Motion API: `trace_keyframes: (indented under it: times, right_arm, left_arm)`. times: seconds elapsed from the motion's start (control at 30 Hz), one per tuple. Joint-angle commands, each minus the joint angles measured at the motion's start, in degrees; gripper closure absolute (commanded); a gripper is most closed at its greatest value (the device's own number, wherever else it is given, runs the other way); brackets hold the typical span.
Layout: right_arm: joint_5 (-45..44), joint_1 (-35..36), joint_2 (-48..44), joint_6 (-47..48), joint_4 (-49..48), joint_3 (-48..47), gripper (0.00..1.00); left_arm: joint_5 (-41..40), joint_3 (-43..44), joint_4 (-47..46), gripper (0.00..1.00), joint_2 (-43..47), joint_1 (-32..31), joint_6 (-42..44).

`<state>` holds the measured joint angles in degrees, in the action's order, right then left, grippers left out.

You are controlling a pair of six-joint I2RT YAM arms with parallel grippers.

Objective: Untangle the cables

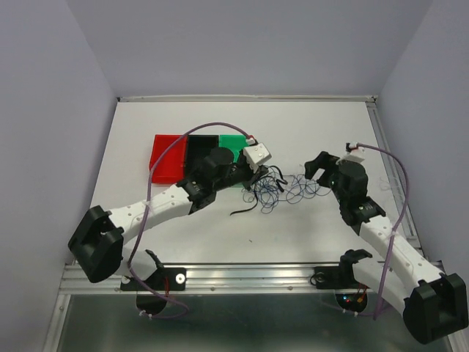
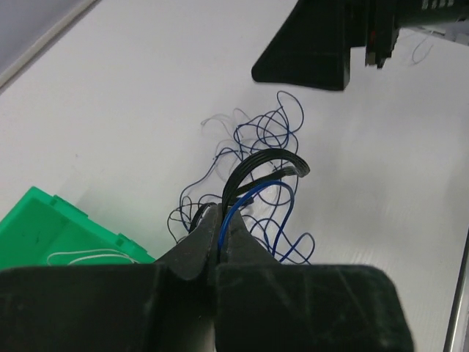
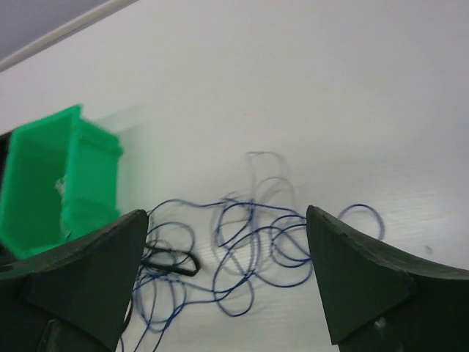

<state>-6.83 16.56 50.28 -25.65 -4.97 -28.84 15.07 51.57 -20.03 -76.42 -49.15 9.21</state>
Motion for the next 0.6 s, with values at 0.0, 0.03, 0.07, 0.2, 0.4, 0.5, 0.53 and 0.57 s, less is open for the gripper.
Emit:
trace_keyframes:
  times: [0.0,0.03,0.07,0.2,0.4,0.5,0.53,0.57]
  right_arm:
    - [-36.64,-0.30,-2.29,-13.43,10.75,-4.12,0.01]
    - [-39.29,-0.30,-2.90,-13.90,12.51,-3.60,0.01]
    - [-43.05,-0.30,-3.26,-14.34,13.14,-3.50,0.00]
    - [-53.60,-0.47,-2.83,-16.52,17.09,-3.50,0.00]
    - [-56.35,-12.16,7.36,-21.80,25.63,-6.49,0.00]
    - [-59.00,-14.09,11.06,-24.26,25.63,-7.02,0.00]
    - [-59.17,-14.97,11.67,-25.75,25.71,-7.19,0.00]
    - [-60.57,-16.28,12.90,-26.81,25.98,-7.11,0.00]
  left_arm:
    - [1.02,4.67,-0.45,1.00,-5.29,-0.77,0.89]
    - [0.93,5.20,-0.19,1.00,-6.45,-1.04,1.16]
    - [0.75,5.73,0.60,1.00,-7.42,-1.04,1.25]
    - [-0.48,6.44,0.34,0.96,-10.94,-1.22,2.21]
    - [-0.39,6.79,1.05,0.63,-13.40,-1.22,3.44]
    - [-0.30,7.49,2.01,0.52,-14.54,-1.22,3.71]
    - [-0.22,7.40,2.01,0.49,-14.63,-1.22,3.97]
    - [-0.30,7.32,2.01,0.49,-14.72,-1.22,4.06]
